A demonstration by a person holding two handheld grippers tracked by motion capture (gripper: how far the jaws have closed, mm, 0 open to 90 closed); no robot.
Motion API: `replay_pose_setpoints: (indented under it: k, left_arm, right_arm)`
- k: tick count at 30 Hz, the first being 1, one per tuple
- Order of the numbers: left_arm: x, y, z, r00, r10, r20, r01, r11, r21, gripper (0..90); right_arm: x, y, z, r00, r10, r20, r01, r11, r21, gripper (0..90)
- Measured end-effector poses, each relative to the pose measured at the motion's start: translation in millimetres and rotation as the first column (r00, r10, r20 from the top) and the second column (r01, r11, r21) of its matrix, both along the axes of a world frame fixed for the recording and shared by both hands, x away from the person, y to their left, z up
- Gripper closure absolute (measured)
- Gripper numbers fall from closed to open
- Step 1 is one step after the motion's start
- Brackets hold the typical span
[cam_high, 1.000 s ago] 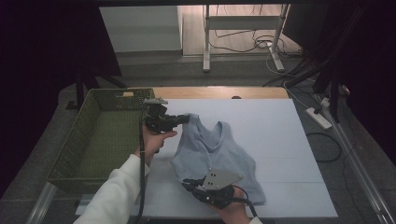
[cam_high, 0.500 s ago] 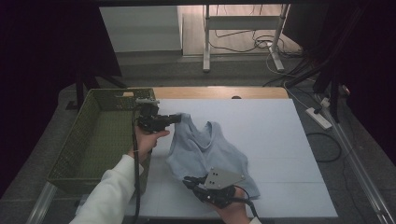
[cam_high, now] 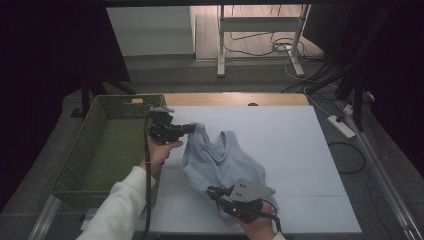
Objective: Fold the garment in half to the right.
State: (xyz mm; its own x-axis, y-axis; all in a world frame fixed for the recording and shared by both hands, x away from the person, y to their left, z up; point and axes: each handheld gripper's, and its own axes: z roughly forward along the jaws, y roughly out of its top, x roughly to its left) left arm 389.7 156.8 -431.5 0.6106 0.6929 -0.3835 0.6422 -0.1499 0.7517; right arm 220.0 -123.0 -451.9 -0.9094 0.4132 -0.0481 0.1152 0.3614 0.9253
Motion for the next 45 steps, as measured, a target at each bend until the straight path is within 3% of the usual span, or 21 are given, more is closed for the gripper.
replay_pose_setpoints:
  k: [14,20,25,36,45]
  left_arm:
    - [4.1,-11.8,-3.3,1.0000,0.000,-0.010,0.001,0.9992,0.041,85.5]
    - [4.6,-14.9,-3.0,0.9999,-0.003,-0.012,0.004,0.9994,0.035,85.4]
    - [5.6,-18.6,-3.9,0.9998,-0.005,-0.019,0.006,0.9993,0.037,85.4]
    - [10.5,-33.4,-8.3,0.9990,0.001,-0.045,0.003,0.9963,0.086,85.4]
    - [14.4,-40.3,-12.7,0.9983,-0.002,-0.058,0.008,0.9960,0.089,85.4]
  right_arm:
    - [2.4,-29.3,3.4,0.9969,-0.079,-0.003,0.079,0.997,0.017,84.5]
    - [3.4,-40.7,3.3,0.9937,-0.112,-0.005,0.112,0.994,0.017,84.5]
    - [3.5,-47.4,2.9,0.9917,-0.129,-0.005,0.129,0.992,0.013,84.5]
    - [2.3,-58.5,0.2,0.9886,-0.150,-0.004,0.150,0.989,0.001,84.5]
    - [2.3,-70.8,-1.2,0.9835,-0.181,-0.008,0.181,0.984,-0.005,84.5]
